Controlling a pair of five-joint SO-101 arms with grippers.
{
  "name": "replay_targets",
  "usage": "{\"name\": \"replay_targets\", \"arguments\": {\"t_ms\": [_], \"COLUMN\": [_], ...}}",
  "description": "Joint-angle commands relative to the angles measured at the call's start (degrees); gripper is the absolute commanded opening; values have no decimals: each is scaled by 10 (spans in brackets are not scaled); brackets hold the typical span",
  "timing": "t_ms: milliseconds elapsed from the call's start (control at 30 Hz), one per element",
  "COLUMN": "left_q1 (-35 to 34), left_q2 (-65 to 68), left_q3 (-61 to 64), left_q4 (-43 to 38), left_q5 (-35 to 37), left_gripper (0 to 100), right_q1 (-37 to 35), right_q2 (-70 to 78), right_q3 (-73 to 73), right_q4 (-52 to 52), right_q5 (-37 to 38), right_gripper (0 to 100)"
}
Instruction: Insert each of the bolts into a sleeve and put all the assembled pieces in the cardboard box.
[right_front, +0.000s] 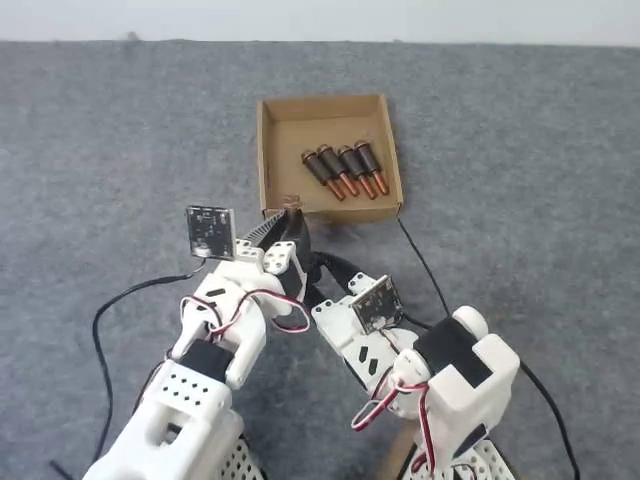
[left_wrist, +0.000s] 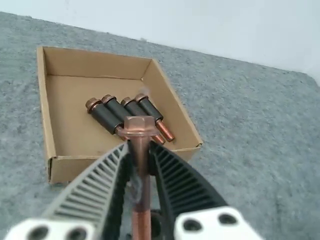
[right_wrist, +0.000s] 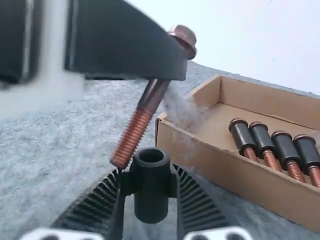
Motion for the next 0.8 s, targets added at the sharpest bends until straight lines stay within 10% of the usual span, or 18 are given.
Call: {"name": "replay_targets", "arguments": {"t_ms": [0, 767], "left_q1": [4, 8], "left_q2": [-18, -12], "left_q3": [-6, 36], "left_q4": [-11, -140], "left_q5": [-12, -15], "left_gripper": [11, 11], "right_q1": [8, 4], "right_q2": [-13, -15], "right_q3": [-19, -9], "right_q4": [3, 10], "right_q5": [-2, -1], "right_gripper": [6, 6]}}
